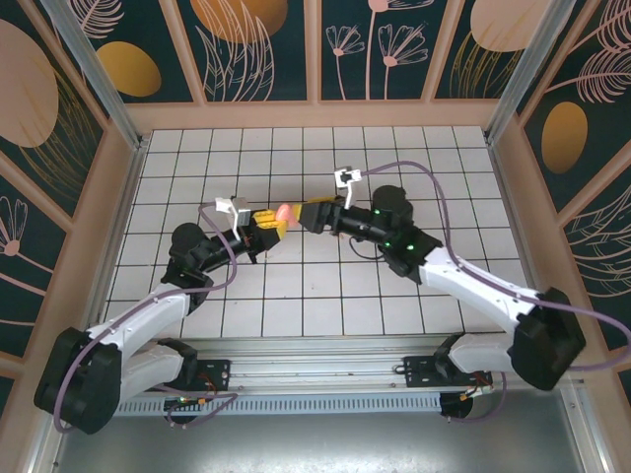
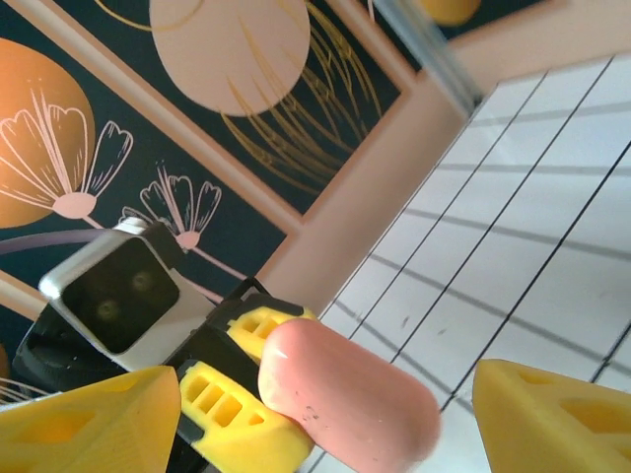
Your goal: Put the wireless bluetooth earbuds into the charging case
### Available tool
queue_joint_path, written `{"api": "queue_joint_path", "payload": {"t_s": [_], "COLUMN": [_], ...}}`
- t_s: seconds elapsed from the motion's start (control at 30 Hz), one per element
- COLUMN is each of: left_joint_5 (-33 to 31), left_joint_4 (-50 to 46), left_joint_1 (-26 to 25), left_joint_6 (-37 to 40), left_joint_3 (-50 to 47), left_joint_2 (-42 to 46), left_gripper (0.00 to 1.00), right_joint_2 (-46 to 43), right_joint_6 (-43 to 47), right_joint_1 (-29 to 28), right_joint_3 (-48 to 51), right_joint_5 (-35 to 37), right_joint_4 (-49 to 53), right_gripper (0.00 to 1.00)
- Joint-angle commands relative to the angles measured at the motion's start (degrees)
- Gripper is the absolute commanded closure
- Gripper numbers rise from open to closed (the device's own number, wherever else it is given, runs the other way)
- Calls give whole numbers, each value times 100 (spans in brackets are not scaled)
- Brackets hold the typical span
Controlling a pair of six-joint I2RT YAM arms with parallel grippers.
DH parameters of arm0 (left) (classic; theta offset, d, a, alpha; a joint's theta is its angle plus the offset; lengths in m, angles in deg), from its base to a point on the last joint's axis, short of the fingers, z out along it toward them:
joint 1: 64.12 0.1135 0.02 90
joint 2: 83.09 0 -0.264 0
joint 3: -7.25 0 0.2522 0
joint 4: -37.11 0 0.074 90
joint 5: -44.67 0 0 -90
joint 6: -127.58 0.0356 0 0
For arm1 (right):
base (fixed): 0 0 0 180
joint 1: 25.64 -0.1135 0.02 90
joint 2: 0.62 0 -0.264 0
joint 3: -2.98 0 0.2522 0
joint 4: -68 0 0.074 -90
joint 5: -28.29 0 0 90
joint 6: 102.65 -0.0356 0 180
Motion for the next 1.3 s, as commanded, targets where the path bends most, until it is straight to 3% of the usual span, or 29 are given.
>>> {"api": "queue_joint_path", "payload": {"t_s": [0.0,0.23,0.47,0.7,1.27], "left_joint_5": [712,1296,1405,1458,1379], "left_joint_4": [888,1303,1164,911,665], "left_joint_1": [-31,-70,-241,-319,-356], "left_joint_6": [-439,-611,-347,-210,-81], "left_joint_3": [212,364,390,495,529], "left_joint_2": [-200,-265,-133,-16,136], "left_gripper": [80,79,80,79,79], "right_joint_2": [-527,-1093,-832,-53,612], "right_joint_6": [1018,3171,4668,5185,5780], "right_joint_1": [221,758,921,856,746], "right_joint_3": [276,309,-270,-1030,-1622], "right_joint_5": [-64,-1457,-2683,-3766,-4443], "right_joint_4": [-84,605,1534,2299,3067], "right_gripper": [23,31,31,39,59]}}
